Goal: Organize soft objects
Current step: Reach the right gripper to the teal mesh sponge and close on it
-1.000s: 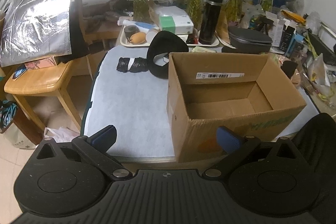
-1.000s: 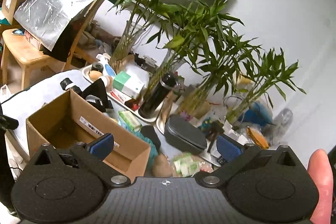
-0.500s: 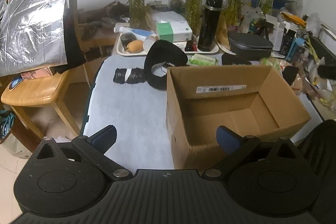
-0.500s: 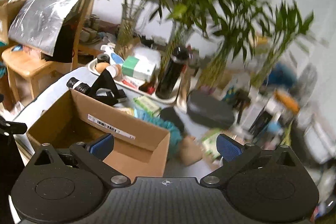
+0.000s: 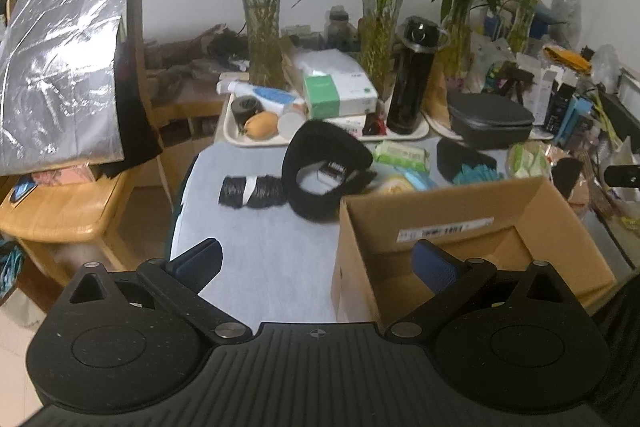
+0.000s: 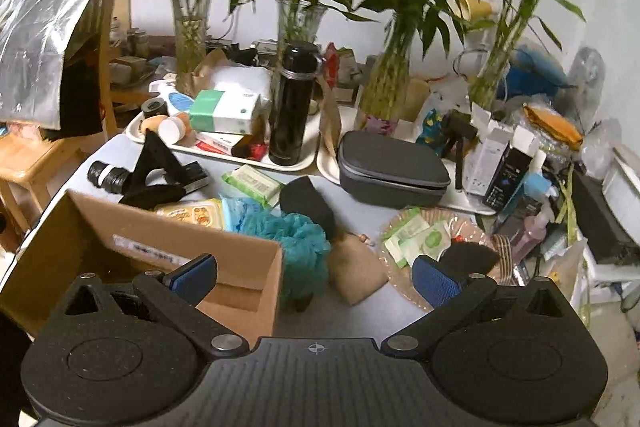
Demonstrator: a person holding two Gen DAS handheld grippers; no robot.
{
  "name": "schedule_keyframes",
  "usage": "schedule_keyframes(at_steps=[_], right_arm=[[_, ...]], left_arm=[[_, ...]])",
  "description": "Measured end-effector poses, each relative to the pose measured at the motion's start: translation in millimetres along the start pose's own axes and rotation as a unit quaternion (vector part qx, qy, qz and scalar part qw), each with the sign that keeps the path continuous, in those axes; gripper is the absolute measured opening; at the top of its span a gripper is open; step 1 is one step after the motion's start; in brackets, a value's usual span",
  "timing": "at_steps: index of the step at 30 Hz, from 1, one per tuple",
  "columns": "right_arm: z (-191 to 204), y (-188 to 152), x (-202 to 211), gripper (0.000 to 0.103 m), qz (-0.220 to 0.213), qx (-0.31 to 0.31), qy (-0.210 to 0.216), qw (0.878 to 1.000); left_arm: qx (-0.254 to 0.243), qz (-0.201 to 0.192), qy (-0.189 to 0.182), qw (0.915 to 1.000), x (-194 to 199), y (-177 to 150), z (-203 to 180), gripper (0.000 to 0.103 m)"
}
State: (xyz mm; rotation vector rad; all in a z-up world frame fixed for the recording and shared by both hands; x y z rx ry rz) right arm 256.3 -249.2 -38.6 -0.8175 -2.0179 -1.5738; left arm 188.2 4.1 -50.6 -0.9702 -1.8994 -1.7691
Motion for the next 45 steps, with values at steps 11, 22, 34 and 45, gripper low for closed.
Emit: schedule_keyframes(at_steps=[11,22,34,45], right_arm=[[-28.9,-0.5,-76.5,0.103,0.064,-0.031,0.031,0.997],[-7.8,0.5,-139.6,0.103,0.119,-0.037,0.097,0.987],[17.6,-6.4,-201.2,0.092,0.168,-0.137,0.177,0.96],[35.0,-44.1,-226.9,0.061,0.247,-0.182,0.236,0.922]], left_arm=[[-0.03,0.011,0.004,0.9995,-32.3,20.3,22.1,0.103],[0.029,0.014,-0.047,0.9984,-61.0,23.5,38.2,0.103],[0.063,-0.004,-0.091,0.9938,-72.7,20.9,37.5,0.103],[0.087,-0.006,-0.099,0.9913,-82.2,26.5,55.7,0.103]])
Point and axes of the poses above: each gripper's, at about its wrist camera, not at the fingertips, and x roughly against the way its jaws point, z to its left, y to its top, the point moved 10 cm from there along -x, roughly the way its jaws point, and after that the axes turned 11 degrees about -y, right-handed, at the moved point
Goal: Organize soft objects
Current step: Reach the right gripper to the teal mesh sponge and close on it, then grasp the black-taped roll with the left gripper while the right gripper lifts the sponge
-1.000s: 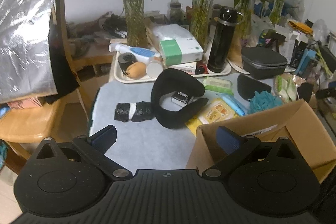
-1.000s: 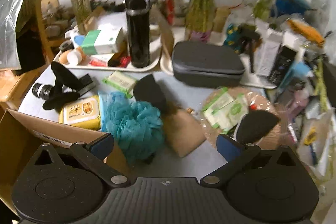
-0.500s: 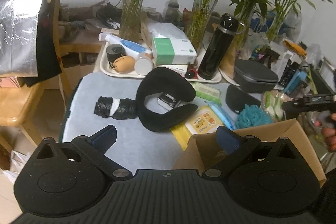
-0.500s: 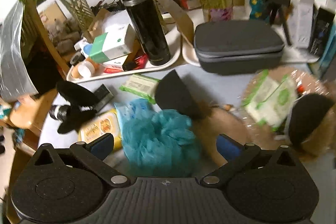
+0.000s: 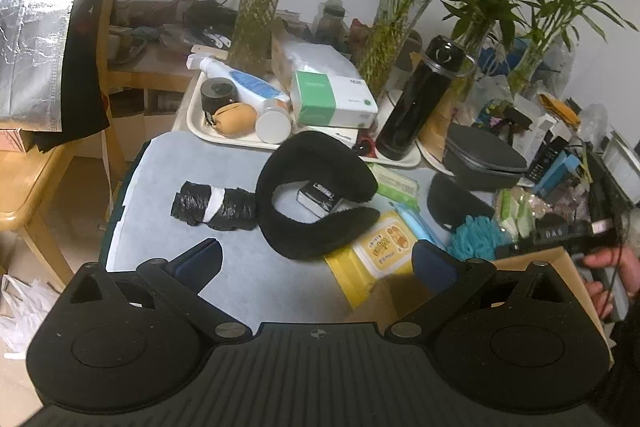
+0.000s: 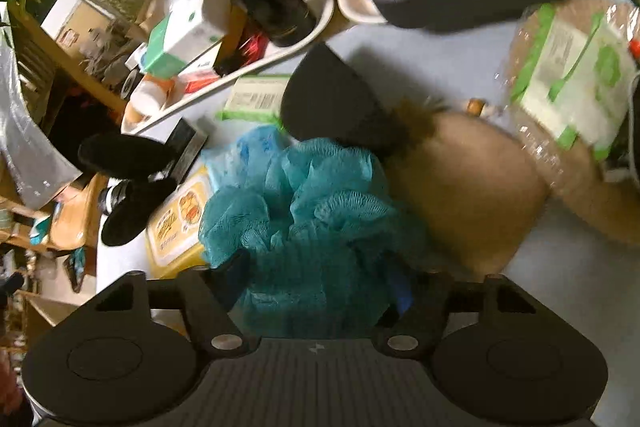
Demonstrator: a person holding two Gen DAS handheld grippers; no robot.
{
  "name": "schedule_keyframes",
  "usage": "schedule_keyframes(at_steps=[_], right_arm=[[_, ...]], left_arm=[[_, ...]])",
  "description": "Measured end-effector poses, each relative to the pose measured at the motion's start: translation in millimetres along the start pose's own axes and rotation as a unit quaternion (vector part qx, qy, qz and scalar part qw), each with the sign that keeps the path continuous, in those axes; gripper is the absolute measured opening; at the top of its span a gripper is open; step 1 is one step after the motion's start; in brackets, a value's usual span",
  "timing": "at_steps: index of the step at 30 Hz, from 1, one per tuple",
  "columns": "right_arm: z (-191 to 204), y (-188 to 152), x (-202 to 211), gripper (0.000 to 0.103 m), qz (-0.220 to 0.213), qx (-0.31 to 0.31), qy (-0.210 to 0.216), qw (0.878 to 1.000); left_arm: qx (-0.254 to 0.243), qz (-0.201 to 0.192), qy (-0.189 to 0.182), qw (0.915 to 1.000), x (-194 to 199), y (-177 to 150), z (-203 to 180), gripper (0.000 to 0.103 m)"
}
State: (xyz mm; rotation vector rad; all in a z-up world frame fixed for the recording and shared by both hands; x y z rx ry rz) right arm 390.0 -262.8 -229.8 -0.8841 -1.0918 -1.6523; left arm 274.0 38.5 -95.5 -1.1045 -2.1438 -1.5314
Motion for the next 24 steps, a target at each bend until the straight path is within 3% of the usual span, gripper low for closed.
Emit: schedule_keyframes(at_steps=[2,7,13,19,24], right_arm=[[0.5,-0.9,4.6,0.046,-0.006,-0.001,0.001,1.0],[2.4,0.2,22.1,0.028,-0.035,-0.001,-0.003,0.999],[5.9,9.9,59.8,0.024,-0.097,-0.005,0.002,0.995],[10.2,22.6,95.6,0.023,-0.167,0.014,-0.019,0.986],[14.9,28.0,112.7,0.023,-0.201,0.028,-0.033,0.979]], left_arm=[[0.002,-0.001,-0.001,1.0,-2.0,2.8,3.6,0.103],[0.019,-0.005,-0.003,0.9998,-9.8,9.2,15.0,0.103],[0.028,-0.005,0.013,0.9995,-17.4,12.2,34.3,0.103],[-0.003,-0.007,0.047,0.9989,-27.2,14.8,48.2,0.103],[-0.032,0.0,0.077,0.9965,-48.6,14.5,64.1,0.103]])
Point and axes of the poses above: each gripper's, at about its wrist camera, not at the fingertips, and x roughly against the way its jaws point, z to its left, y to its top, the point moved 10 cm from there along -x, roughly the way its jaws point, and after that the axes turned 11 degrees about -y, right-handed, at the moved point
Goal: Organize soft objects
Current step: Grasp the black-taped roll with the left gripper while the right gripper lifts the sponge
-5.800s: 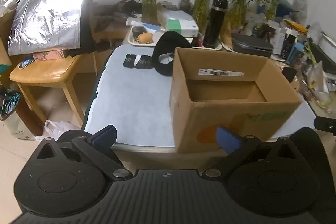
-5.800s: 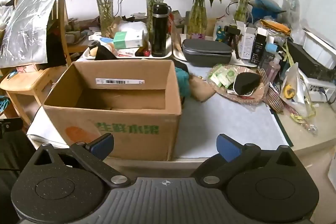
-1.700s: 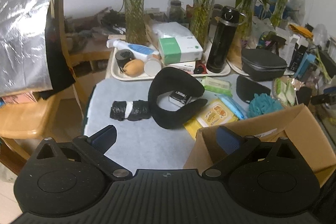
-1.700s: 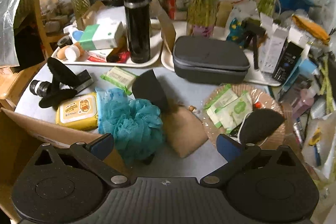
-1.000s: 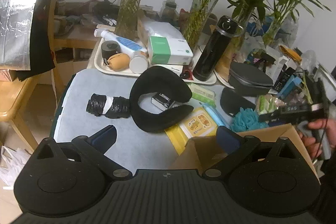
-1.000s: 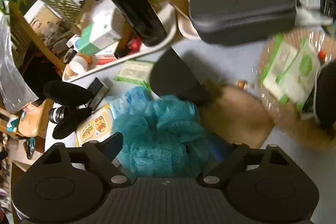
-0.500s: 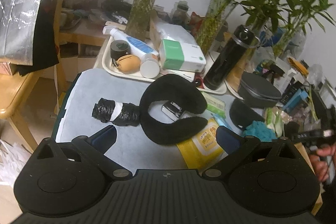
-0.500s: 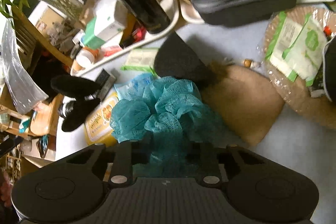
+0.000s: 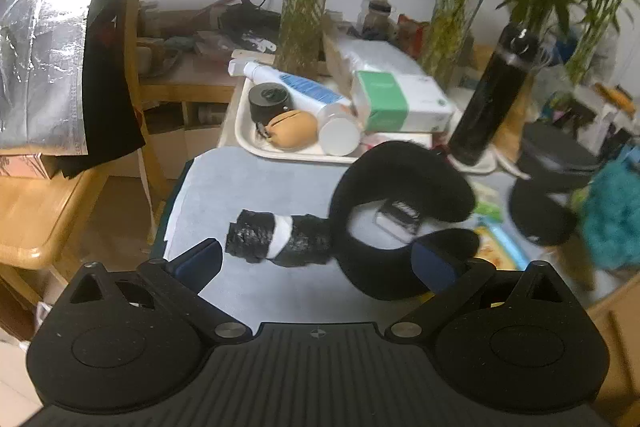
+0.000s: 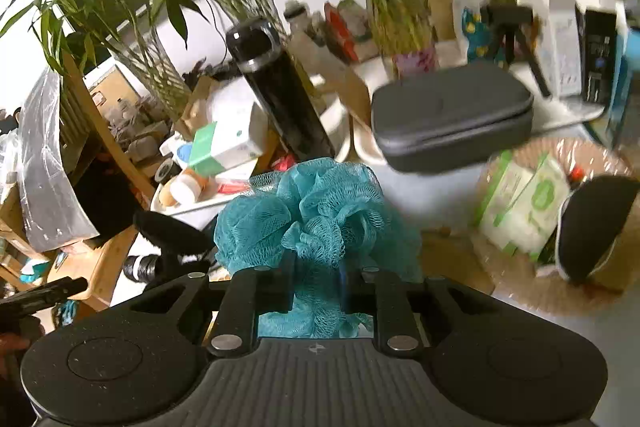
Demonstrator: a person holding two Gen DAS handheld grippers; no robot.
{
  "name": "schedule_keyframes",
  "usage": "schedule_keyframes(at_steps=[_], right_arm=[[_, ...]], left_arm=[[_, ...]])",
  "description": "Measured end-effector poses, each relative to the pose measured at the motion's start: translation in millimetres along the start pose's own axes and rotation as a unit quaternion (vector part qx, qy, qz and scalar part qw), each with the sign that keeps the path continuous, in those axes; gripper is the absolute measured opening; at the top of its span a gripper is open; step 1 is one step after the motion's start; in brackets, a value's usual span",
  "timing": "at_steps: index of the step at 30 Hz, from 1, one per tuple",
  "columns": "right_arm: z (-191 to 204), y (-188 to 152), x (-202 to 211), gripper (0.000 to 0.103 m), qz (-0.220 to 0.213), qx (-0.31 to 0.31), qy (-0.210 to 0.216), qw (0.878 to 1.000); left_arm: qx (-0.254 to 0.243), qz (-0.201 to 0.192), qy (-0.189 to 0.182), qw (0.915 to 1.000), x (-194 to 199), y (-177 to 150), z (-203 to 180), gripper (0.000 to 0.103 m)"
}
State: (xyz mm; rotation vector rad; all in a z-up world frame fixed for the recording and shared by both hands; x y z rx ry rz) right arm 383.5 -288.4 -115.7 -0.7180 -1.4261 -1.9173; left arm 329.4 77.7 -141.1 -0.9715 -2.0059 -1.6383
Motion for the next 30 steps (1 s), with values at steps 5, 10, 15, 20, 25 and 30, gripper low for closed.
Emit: schedule_keyframes(at_steps=[5,10,15,20,25,30], right_arm=[[1.8,2.1,6.1,0.022,-0.016,0.017,-0.006,1.0],[-0.3,-0.3,5.9,0.022,-0.02,0.016,-0.009,1.0],[-4.0,-4.1,0.6,0.022,-0.017,0.011,-0.012,1.0],[-6.2,-8.1,-5.3,0.022,-0.013,0.005,-0.012,1.0],[-6.6,-11.0,-8.9,0.022,-0.009,0.005,-0.011,1.0],[-7.3,-9.0,-6.4,0.022,-0.016,0.002,-0.011,1.0]], left_arm=[[-0.008,0.014,0.018,0.9997,-30.0,-3.2,11.5,0.103],[-0.011,0.027,0.041,0.9987,-58.7,-6.4,21.8,0.103],[-0.008,0.046,0.067,0.9966,-85.0,-11.8,35.2,0.103],[0.009,0.075,0.075,0.9943,-105.8,-21.2,47.1,0.103],[0.034,0.063,0.056,0.9959,-109.4,-21.3,50.8,0.085],[0.014,0.054,0.074,0.9957,-103.5,-18.2,45.1,0.082]])
Point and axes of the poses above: each gripper's, at about its wrist camera, not at the fingertips, and x roughly against the way its jaws point, z to its left, y to its top, the point moved 10 cm from there along -x, roughly the way its jaws point, and after that the axes turned 11 degrees about -y, right-handed, at the moved point
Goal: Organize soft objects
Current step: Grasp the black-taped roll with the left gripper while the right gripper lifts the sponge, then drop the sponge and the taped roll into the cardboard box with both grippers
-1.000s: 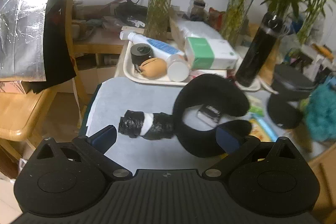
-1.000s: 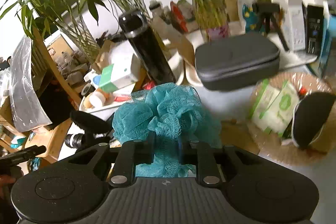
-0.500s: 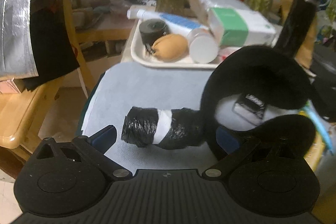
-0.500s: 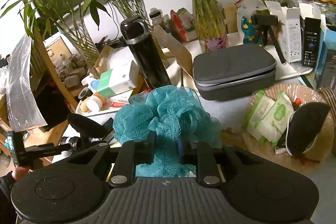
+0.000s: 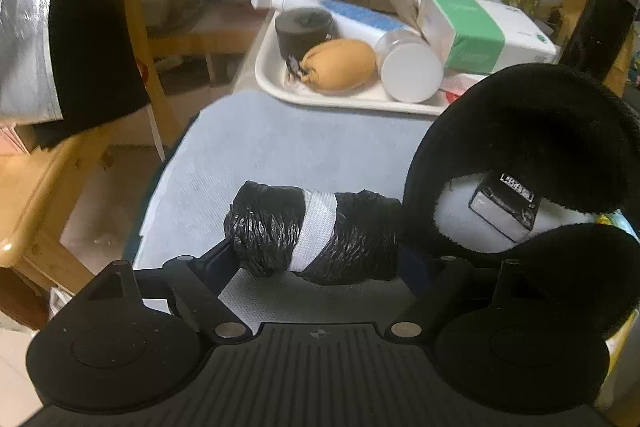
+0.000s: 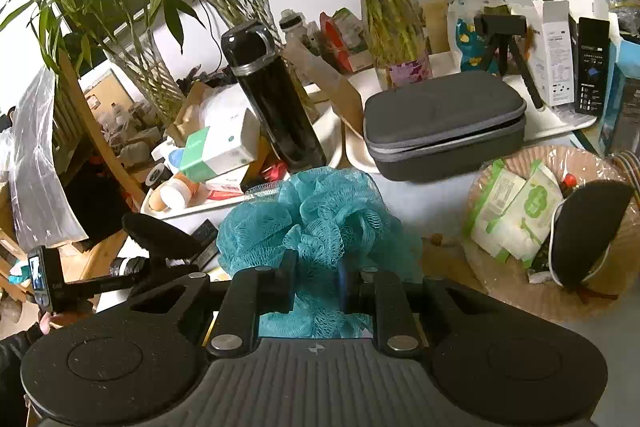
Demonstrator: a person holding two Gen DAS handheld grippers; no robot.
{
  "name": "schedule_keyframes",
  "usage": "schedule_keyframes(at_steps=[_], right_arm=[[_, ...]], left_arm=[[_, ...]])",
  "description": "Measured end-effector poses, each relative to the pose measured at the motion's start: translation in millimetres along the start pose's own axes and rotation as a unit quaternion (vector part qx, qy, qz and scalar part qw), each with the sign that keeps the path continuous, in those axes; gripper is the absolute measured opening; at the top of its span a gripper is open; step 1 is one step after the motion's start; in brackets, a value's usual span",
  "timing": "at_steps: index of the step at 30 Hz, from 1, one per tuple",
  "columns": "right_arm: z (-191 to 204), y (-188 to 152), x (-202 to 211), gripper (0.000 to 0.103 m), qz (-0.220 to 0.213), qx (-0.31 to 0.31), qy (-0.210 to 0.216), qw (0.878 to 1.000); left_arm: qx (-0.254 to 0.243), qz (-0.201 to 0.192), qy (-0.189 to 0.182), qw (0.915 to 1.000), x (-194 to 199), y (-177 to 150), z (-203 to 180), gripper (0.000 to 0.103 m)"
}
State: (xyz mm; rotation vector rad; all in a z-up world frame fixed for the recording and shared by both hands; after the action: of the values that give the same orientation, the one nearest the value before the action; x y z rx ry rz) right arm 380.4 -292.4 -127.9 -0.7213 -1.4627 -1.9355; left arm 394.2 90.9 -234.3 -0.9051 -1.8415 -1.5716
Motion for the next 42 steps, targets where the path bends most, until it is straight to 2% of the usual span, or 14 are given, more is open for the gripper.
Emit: schedule_keyframes(at_steps=[4,13,21,28,34,42], right_arm=[[0.9,4.0,5.9,0.021,-0.009,-0.002,0.002,1.0],[11.8,15.5,48.4,0.021,-0.047,0.007,0.013,0.999],[34.9,10.5,97.9,0.021,-0.074,0.032,0.034,0.996],[57.7,-3.2,143.7,0.021,-0.087,0.052,0.064,0.993],[71.9,-29.8,163.3,0.021,-0.075,0.072,0.083,0.991],[90.0,-81.5,156.2,0.021,-0.011,0.113,0.102,0.988]], left_arm=[[0.003,-0.016,-0.01,0.9998,17.1,6.3,-6.0,0.082],[-0.008,-0.065,-0.042,0.997,89.5,19.3,-36.7,0.082],[-0.032,-0.102,-0.086,0.9905,156.1,21.9,-81.9,0.082],[-0.066,-0.121,-0.127,0.9823,206.1,11.5,-127.6,0.082],[-0.091,-0.104,-0.151,0.9788,226.2,-10.9,-159.8,0.082],[-0.123,-0.025,-0.179,0.9758,215.0,-55.4,-185.0,0.082]])
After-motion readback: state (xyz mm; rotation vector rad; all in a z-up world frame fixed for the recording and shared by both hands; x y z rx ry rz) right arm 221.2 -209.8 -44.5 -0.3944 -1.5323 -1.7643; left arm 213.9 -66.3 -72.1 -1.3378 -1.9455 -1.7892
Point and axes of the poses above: each gripper's, at about its wrist camera, not at the fingertips, and x roughly against the way its jaws point, z to its left, y to its top, the point moved 10 cm from there along -x, roughly the way its jaws point, and after that the axes turned 11 degrees about -y, right-handed, at the moved point
